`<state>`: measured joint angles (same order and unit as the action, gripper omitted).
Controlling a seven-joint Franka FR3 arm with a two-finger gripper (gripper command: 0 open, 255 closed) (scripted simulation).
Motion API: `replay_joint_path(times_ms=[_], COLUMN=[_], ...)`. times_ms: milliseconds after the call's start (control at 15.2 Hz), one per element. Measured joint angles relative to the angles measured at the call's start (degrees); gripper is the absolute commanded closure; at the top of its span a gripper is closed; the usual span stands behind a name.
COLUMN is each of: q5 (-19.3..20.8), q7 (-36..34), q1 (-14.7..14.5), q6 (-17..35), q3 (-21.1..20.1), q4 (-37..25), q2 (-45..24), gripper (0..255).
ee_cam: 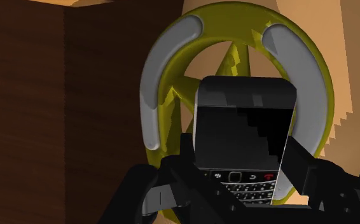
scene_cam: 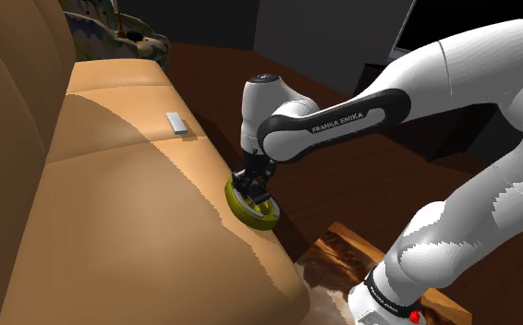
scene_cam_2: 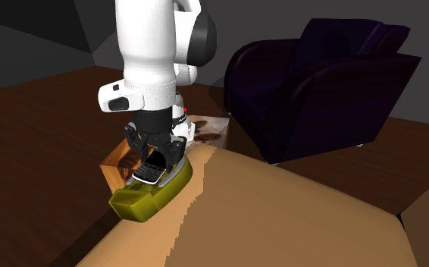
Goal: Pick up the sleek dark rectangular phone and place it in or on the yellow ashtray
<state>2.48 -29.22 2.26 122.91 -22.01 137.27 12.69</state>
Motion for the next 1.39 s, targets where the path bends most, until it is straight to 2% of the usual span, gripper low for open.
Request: replay_joint_path(times_ms=[330,396,792,1122,1386], q5=[0.0,0.0,0.0,-1.1,-1.2], q7=[0.0,0.0,0.0,0.7,0.9], q1=[0.0,0.0,0.0,-0.4,-0.5], q6=[0.5,0.5,0.5,-6.1,-7.1], q3=[0.0,0.0,0.0,0.2,0.3], q4=[0.4,0.4,0.5,-3.8,-4.4], q2=[0.0,0.0,-0.1,2.5,2.9], gripper=[255,0,0,0,0])
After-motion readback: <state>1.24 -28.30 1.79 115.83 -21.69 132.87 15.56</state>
